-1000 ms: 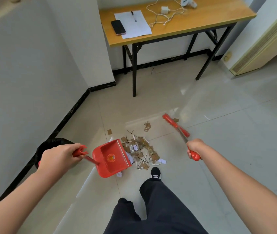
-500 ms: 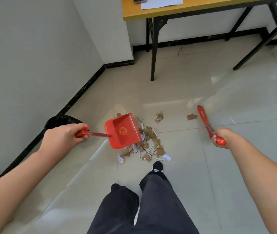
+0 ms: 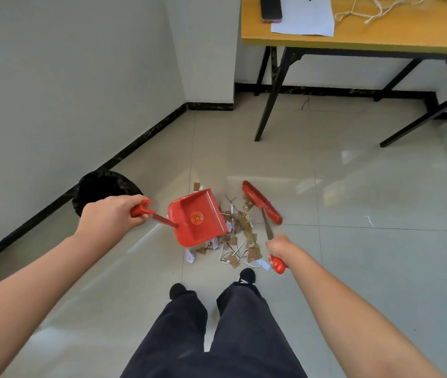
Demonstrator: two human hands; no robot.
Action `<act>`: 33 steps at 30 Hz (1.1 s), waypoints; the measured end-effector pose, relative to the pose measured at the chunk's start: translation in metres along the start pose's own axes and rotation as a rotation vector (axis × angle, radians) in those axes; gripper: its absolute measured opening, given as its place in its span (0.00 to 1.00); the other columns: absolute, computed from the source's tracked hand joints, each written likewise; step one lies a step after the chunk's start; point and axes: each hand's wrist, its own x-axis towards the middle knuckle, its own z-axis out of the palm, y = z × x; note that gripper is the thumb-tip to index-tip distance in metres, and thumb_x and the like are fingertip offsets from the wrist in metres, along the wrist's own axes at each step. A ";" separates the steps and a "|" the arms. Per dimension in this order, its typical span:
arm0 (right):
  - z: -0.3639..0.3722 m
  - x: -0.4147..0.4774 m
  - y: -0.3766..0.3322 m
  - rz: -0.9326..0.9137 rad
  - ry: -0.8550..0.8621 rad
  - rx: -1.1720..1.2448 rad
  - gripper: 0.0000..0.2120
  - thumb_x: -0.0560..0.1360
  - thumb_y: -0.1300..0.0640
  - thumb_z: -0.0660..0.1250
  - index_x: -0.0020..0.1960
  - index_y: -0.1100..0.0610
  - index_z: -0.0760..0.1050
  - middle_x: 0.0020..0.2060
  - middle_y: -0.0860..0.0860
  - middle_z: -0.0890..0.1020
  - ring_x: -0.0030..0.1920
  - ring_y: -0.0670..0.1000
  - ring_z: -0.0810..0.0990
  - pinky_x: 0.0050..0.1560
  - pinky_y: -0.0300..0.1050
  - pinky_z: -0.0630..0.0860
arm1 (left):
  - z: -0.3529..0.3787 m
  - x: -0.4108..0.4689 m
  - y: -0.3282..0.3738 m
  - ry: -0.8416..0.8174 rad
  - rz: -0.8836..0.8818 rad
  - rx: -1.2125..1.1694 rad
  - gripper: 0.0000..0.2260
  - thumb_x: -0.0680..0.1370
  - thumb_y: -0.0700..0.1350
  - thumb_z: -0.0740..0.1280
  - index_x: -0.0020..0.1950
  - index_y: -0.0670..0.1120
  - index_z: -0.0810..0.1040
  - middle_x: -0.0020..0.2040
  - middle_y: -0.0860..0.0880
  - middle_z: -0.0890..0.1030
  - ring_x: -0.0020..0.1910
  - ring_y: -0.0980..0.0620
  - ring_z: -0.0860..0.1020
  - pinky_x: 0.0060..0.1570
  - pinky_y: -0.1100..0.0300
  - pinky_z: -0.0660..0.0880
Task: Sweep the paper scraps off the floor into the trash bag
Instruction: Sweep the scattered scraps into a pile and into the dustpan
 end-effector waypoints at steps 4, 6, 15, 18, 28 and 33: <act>0.031 -0.029 0.005 0.010 -0.062 -0.123 0.08 0.78 0.65 0.51 0.42 0.64 0.67 0.23 0.55 0.68 0.22 0.49 0.64 0.24 0.38 0.64 | 0.001 -0.013 -0.040 -0.055 -0.016 0.008 0.11 0.75 0.57 0.68 0.56 0.57 0.80 0.47 0.57 0.83 0.51 0.52 0.81 0.39 0.57 0.76; 0.039 -0.046 0.003 -0.005 -0.063 -0.124 0.09 0.77 0.65 0.53 0.40 0.64 0.66 0.24 0.55 0.68 0.22 0.49 0.64 0.24 0.36 0.63 | 0.002 -0.020 -0.061 -0.060 -0.005 0.011 0.12 0.75 0.57 0.68 0.57 0.57 0.80 0.48 0.56 0.83 0.51 0.51 0.81 0.38 0.58 0.75; 0.090 -0.108 -0.006 -0.319 0.092 -0.231 0.13 0.77 0.64 0.54 0.57 0.61 0.73 0.23 0.55 0.70 0.16 0.50 0.67 0.20 0.39 0.68 | 0.011 -0.053 -0.140 -0.101 -0.068 0.022 0.09 0.75 0.56 0.66 0.52 0.54 0.79 0.45 0.54 0.83 0.49 0.51 0.81 0.34 0.60 0.67; 0.104 -0.093 -0.051 -0.390 0.128 -0.277 0.11 0.78 0.64 0.54 0.56 0.60 0.72 0.26 0.55 0.71 0.18 0.50 0.68 0.21 0.40 0.69 | 0.018 -0.061 -0.155 -0.101 -0.105 0.027 0.09 0.76 0.56 0.65 0.52 0.54 0.79 0.46 0.55 0.83 0.49 0.51 0.80 0.34 0.60 0.66; 0.158 -0.027 -0.163 -0.345 0.075 -0.466 0.14 0.81 0.63 0.54 0.66 0.64 0.67 0.30 0.57 0.74 0.23 0.52 0.71 0.19 0.36 0.68 | 0.040 -0.052 -0.175 -0.056 -0.157 -0.014 0.12 0.77 0.58 0.65 0.56 0.56 0.78 0.47 0.53 0.83 0.50 0.48 0.81 0.35 0.59 0.66; 0.156 -0.017 -0.146 -0.275 0.074 -0.690 0.12 0.80 0.64 0.56 0.62 0.65 0.69 0.31 0.54 0.72 0.24 0.50 0.69 0.19 0.38 0.65 | 0.051 -0.047 -0.185 -0.059 -0.169 0.000 0.12 0.77 0.59 0.65 0.56 0.55 0.78 0.48 0.53 0.83 0.51 0.49 0.80 0.37 0.58 0.69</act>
